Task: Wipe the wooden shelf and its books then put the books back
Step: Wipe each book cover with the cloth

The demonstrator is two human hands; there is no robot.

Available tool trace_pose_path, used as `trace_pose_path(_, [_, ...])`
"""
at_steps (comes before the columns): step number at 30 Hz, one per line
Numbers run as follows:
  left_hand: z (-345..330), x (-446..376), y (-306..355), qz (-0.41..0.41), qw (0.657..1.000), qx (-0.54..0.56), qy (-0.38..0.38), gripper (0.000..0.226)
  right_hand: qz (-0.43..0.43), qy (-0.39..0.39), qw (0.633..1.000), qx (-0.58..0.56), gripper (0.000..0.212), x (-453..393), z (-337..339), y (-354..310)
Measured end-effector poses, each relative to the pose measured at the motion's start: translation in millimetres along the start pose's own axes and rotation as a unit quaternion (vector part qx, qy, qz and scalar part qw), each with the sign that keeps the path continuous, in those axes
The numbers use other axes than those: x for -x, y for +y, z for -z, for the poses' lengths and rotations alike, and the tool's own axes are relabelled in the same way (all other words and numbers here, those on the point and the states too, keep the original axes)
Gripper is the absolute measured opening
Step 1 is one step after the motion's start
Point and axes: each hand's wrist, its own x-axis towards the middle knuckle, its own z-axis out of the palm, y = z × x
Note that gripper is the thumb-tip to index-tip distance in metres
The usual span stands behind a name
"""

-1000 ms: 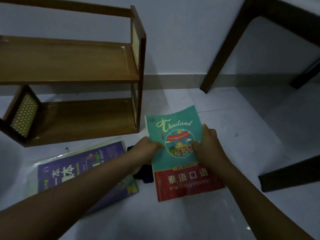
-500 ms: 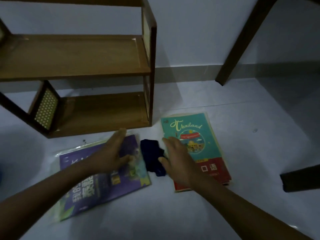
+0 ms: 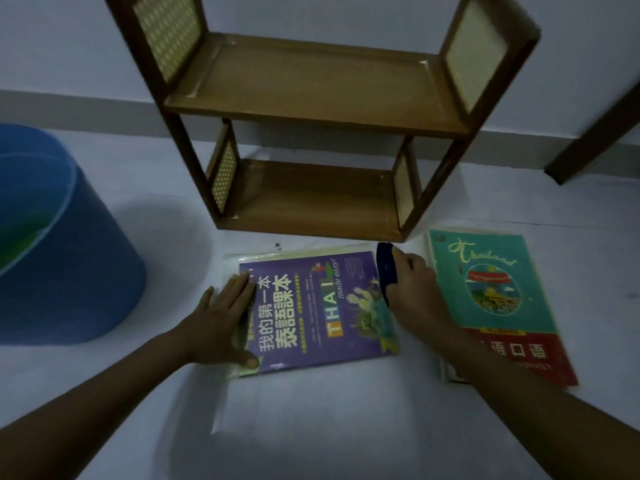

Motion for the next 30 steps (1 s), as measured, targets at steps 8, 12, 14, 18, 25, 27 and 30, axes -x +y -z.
trace_pose_path(8, [-9,4,-13,-0.040,0.998,-0.004,0.042,0.140,0.427,-0.142,0.889,0.083,0.058,88,-68,-84])
trace_pose_path(12, [-8,4,-18,-0.040,0.999,0.004,0.028,0.140,0.361,-0.117,0.917,0.119,0.059,11,-57,-92])
trace_pose_path(14, [-3,4,-19,-0.050,0.998,0.024,0.023,0.138,0.158,-0.084,0.979,0.098,0.062,-30,-45,-82])
trace_pose_path(18, [27,1,-15,-0.019,0.978,0.206,0.010,0.131,0.141,-0.045,0.982,0.115,0.066,-1,-55,-114])
trace_pose_path(25, [23,-9,-20,0.050,0.954,0.294,0.024,0.101,0.536,-0.182,0.822,0.062,0.053,51,-85,-150])
trace_pose_path(27, [23,-11,-21,0.048,0.955,0.292,0.021,0.108,0.367,-0.121,0.920,0.071,0.060,6,-75,-136])
trace_pose_path(30, [17,-13,-23,0.036,0.956,0.290,0.021,0.108,0.113,-0.074,0.988,0.079,0.065,-30,-51,-106])
